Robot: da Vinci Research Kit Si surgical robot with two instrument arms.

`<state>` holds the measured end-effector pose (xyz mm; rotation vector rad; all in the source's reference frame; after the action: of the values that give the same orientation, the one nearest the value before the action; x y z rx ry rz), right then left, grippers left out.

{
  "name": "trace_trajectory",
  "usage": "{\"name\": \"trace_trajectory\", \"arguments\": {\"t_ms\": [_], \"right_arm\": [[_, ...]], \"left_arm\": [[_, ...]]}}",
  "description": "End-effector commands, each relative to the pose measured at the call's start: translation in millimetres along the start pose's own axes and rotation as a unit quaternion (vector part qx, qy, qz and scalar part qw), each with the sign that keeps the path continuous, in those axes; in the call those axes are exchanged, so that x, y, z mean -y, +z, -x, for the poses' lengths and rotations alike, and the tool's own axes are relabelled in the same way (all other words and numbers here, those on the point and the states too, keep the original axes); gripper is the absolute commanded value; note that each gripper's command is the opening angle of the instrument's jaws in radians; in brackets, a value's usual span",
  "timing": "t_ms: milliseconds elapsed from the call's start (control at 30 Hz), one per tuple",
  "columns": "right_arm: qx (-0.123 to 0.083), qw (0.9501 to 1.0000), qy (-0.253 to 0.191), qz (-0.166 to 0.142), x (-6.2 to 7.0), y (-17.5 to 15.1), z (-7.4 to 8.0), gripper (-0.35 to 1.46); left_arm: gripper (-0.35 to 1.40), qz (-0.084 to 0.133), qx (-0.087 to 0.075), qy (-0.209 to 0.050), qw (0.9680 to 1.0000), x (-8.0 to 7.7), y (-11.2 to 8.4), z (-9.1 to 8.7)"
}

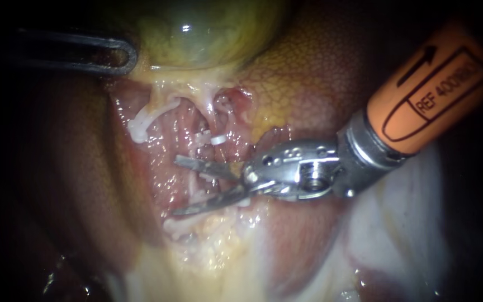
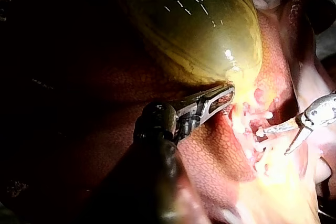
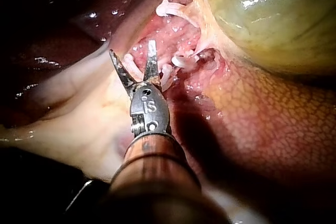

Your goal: Go to the cutting position right tube

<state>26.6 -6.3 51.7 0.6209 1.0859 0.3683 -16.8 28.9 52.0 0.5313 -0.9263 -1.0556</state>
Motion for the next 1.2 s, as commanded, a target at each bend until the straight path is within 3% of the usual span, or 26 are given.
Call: {"name": "trace_trajectory", "arguments": {"t_ms": [33, 200, 467, 633, 933, 1067, 1200], "right_arm": [[0.001, 1.0, 0.006, 0.0, -0.1, -0.7, 0.1, 1.15], [0.022, 0.9996, 0.019, -0.003, -0.7, -2.7, 0.9, 1.11], [0.04, 0.9981, 0.047, 0.0, -3.5, -4.4, 3.1, 1.08], [0.054, 0.9958, 0.074, 0.004, -4.4, -4.0, 4.3, 1.06], [0.056, 0.9929, 0.105, -0.007, -5.8, -1.8, 5.7, 1.05], [0.04, 0.9928, 0.108, -0.032, -6.4, -1.1, 6.0, 1.05], [0.009, 0.9931, 0.094, -0.07, -6.9, -0.5, 5.8, 1.05]], "left_arm": [[-0.35, 0.0, 0.0, 0.0, 1.0, 0.0, 0.0, 0.0], [-0.35, 0.0, 0.0, 0.0, 1.0, 0.0, 0.0, 0.0], [-0.35, 0.0, 0.0, 0.0, 1.0, 0.0, 0.0, 0.0], [-0.35, 0.0, 0.0, 0.0, 1.0, 0.0, 0.1, 0.0], [-0.35, 0.0, 0.0, 0.0, 1.0, 0.0, 0.1, 0.0], [-0.35, 0.0, 0.0, 0.0, 1.0, 0.0, 0.1, 0.0], [-0.35, 0.0, 0.0, 0.0, 1.0, 0.0, 0.1, 0.0]]}}
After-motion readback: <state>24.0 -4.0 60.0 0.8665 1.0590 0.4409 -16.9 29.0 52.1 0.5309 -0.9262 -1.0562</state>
